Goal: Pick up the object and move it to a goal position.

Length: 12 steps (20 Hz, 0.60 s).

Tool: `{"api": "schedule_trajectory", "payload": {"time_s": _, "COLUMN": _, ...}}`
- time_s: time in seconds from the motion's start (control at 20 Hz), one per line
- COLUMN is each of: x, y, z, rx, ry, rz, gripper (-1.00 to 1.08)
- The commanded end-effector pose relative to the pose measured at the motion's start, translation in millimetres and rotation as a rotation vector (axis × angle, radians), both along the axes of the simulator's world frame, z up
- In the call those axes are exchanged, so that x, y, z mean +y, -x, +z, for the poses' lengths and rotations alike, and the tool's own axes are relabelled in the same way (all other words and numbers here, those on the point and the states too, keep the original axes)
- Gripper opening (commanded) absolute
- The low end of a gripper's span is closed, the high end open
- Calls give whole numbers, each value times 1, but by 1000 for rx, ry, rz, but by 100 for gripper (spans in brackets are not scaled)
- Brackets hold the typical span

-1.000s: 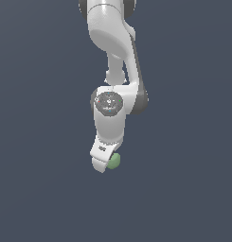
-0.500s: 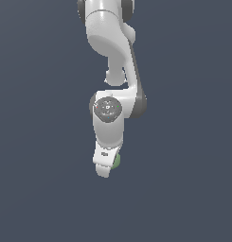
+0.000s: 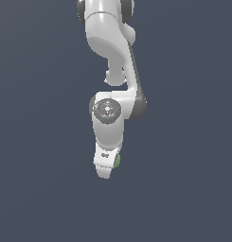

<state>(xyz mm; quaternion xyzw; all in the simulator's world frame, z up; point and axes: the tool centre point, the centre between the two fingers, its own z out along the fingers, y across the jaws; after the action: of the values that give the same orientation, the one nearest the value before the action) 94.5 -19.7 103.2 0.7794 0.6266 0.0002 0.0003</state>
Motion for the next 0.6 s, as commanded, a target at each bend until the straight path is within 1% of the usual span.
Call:
{"api": "schedule_trajectory", "payload": {"time_s": 0.0, "x": 0, "y": 0, "z": -6, "rx": 1, "ry": 0, "rz": 1, "gripper": 100}}
{"api": "schedule_trajectory", "payload": {"time_s": 0.35, "x": 0, "y": 1, "z": -43, "rx": 1, "ry": 0, "rz": 5, "gripper": 100}}
{"api": "schedule_trajectory", "payload": {"time_s": 0.55, "x": 1, "y": 1, "z": -50, "rx": 1, "ry": 0, "rz": 5, "gripper": 100}}
